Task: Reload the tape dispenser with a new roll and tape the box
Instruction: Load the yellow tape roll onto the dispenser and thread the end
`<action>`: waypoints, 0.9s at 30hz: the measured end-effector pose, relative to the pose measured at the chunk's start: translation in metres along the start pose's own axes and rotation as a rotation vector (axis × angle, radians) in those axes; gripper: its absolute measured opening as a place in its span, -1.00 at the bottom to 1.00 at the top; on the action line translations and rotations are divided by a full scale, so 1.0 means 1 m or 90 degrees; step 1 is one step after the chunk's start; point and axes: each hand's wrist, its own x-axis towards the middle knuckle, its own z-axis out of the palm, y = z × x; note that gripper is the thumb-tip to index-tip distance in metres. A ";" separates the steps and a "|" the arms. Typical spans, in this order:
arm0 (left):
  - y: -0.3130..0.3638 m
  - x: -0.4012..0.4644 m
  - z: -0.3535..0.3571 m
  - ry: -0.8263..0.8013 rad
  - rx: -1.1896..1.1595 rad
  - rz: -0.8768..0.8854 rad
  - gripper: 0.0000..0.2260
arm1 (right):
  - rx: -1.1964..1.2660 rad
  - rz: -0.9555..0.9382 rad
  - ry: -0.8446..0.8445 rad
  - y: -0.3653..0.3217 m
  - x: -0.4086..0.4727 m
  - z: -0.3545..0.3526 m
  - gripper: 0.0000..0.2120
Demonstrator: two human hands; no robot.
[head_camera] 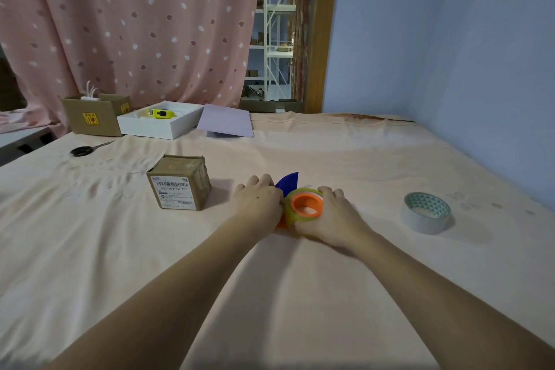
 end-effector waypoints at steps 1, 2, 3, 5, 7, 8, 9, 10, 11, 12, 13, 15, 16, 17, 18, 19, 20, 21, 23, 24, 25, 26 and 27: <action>0.000 -0.002 0.000 -0.001 -0.011 0.003 -0.75 | 0.003 -0.002 0.001 0.000 0.000 0.000 0.00; -0.001 -0.003 0.000 -0.001 -0.021 0.007 -0.75 | 0.008 -0.005 0.002 0.001 0.000 0.000 -0.01; -0.001 -0.005 0.000 0.000 -0.029 0.011 -0.76 | 0.012 -0.008 0.002 0.001 0.001 0.000 -0.02; -0.003 -0.006 0.001 0.006 -0.039 0.016 -0.77 | 0.017 -0.012 0.002 0.002 0.001 0.000 -0.05; -0.003 -0.007 0.002 0.020 -0.044 0.016 -0.79 | 0.022 -0.014 0.004 0.002 0.002 0.001 -0.09; -0.003 -0.007 0.003 0.031 -0.043 0.015 -0.80 | 0.025 -0.016 0.003 0.003 0.003 0.001 -0.09; -0.002 -0.007 0.004 0.041 -0.041 0.014 -0.81 | 0.027 -0.016 0.002 0.003 0.003 0.002 -0.10; -0.002 -0.007 0.005 0.050 -0.040 0.013 -0.81 | 0.029 -0.017 0.000 0.004 0.004 0.003 -0.10; -0.001 -0.007 0.006 0.057 -0.041 0.012 -0.82 | 0.031 -0.018 -0.001 0.005 0.005 0.003 -0.10; -0.001 -0.007 0.007 0.063 -0.044 0.012 -0.81 | 0.036 -0.020 -0.004 0.006 0.006 0.003 -0.10; -0.001 -0.007 0.008 0.068 -0.047 0.012 -0.80 | 0.043 -0.023 -0.009 0.007 0.007 0.003 -0.12; -0.002 -0.006 0.009 0.073 -0.054 0.013 -0.80 | 0.068 -0.031 -0.022 0.012 0.010 0.003 -0.17; -0.003 -0.006 0.009 0.075 -0.056 0.015 -0.80 | 0.079 -0.037 -0.030 0.014 0.011 0.003 -0.19; -0.003 -0.007 0.010 0.077 -0.059 0.016 -0.80 | 0.091 -0.042 -0.037 0.016 0.012 0.003 -0.21; -0.003 -0.008 0.010 0.077 -0.065 0.017 -0.81 | 0.101 -0.046 -0.045 0.018 0.014 0.003 -0.20; -0.003 -0.008 0.011 0.076 -0.076 0.016 -0.82 | 0.107 -0.045 -0.057 0.018 0.015 0.003 -0.19; -0.004 -0.008 0.011 0.074 -0.090 0.018 -0.83 | 0.110 -0.039 -0.076 0.018 0.016 0.001 -0.18; -0.006 -0.007 0.012 0.068 -0.109 0.024 -0.84 | 0.103 -0.029 -0.100 0.016 0.017 -0.002 -0.15; -0.009 -0.007 0.013 0.041 -0.155 0.049 -0.86 | 0.055 -0.019 -0.139 0.008 0.019 -0.007 -0.01; -0.011 -0.007 0.013 0.024 -0.174 0.065 -0.85 | 0.018 -0.022 -0.148 0.002 0.019 -0.009 0.10; -0.013 -0.007 0.013 0.008 -0.185 0.079 -0.84 | -0.016 -0.027 -0.144 -0.004 0.020 -0.010 0.19; -0.015 -0.008 0.012 -0.003 -0.191 0.089 -0.84 | -0.044 -0.035 -0.127 -0.009 0.019 -0.009 0.21; -0.017 -0.008 0.011 -0.008 -0.195 0.097 -0.84 | -0.062 -0.041 -0.106 -0.012 0.018 -0.007 0.15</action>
